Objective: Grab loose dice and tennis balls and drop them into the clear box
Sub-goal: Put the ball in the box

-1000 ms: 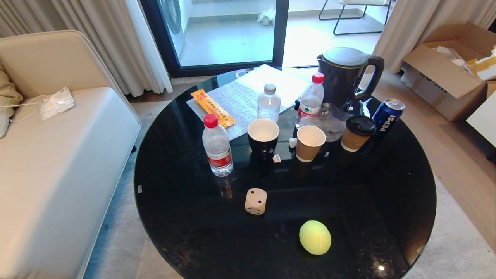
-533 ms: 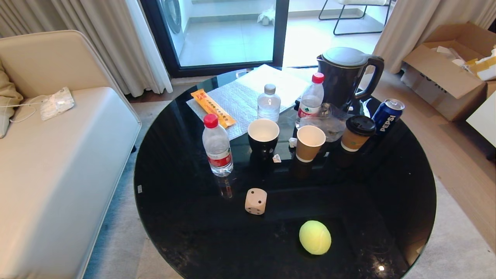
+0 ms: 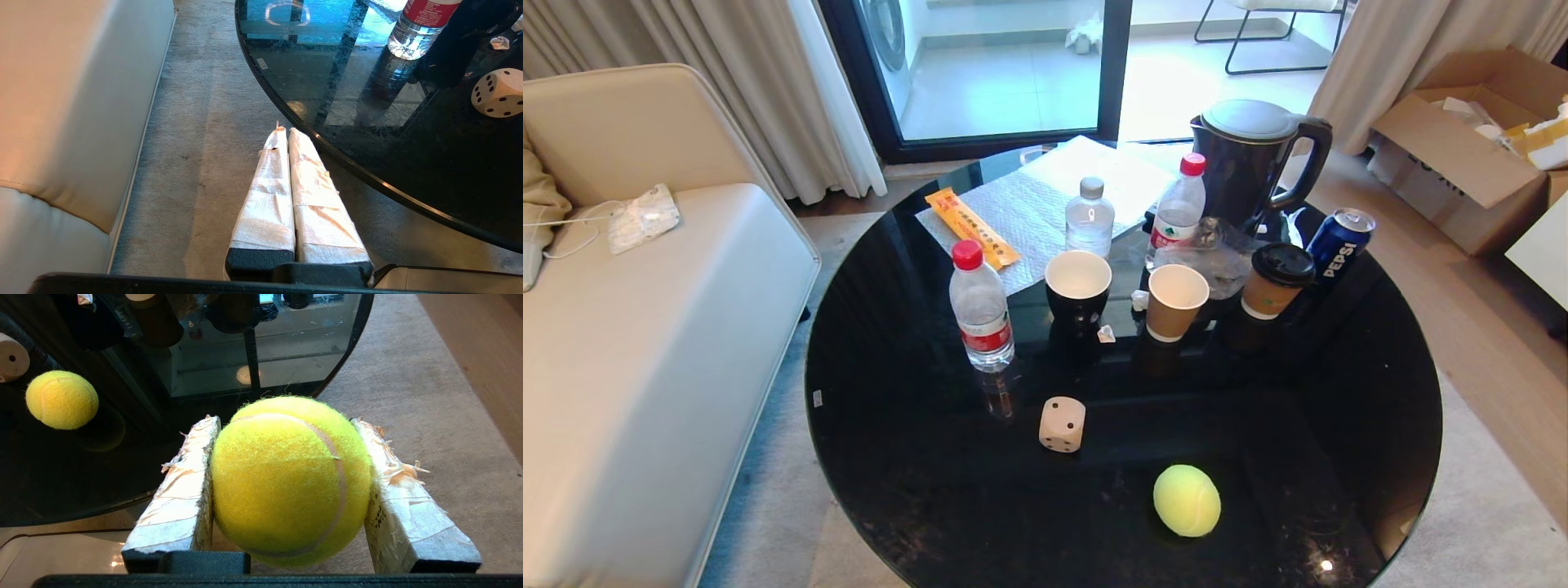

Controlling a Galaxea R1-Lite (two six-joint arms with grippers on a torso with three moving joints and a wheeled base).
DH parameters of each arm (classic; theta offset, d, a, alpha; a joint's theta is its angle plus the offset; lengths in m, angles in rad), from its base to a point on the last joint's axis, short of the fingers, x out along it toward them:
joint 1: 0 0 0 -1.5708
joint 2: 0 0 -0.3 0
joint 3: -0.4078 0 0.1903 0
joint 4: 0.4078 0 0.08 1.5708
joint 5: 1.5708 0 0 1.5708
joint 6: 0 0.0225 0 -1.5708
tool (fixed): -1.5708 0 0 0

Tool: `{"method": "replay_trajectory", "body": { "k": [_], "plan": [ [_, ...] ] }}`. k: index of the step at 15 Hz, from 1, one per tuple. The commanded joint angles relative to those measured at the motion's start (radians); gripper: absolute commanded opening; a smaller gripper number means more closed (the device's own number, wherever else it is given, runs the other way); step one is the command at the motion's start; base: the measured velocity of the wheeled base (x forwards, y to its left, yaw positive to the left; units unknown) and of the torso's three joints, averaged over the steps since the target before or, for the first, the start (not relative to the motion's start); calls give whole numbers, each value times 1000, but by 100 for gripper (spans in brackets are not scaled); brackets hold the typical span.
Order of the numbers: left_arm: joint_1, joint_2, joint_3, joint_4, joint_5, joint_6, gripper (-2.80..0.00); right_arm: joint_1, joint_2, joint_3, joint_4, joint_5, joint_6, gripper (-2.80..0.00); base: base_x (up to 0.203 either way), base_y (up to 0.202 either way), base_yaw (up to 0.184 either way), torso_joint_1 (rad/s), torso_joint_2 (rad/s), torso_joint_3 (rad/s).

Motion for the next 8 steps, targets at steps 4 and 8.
{"method": "replay_trajectory", "body": {
  "k": [4, 8],
  "plan": [
    [0, 0, 0, 0, 6, -11, -280, 0, 2, 0, 1, 0, -1, -280, 0, 0, 0, 0, 0, 0],
    [1, 0, 0, 0, 16, -34, -280, 0, 2, 0, 1, 1, -1, -280, -146, 0, -1, 3, -1, 4]
  ]
}}
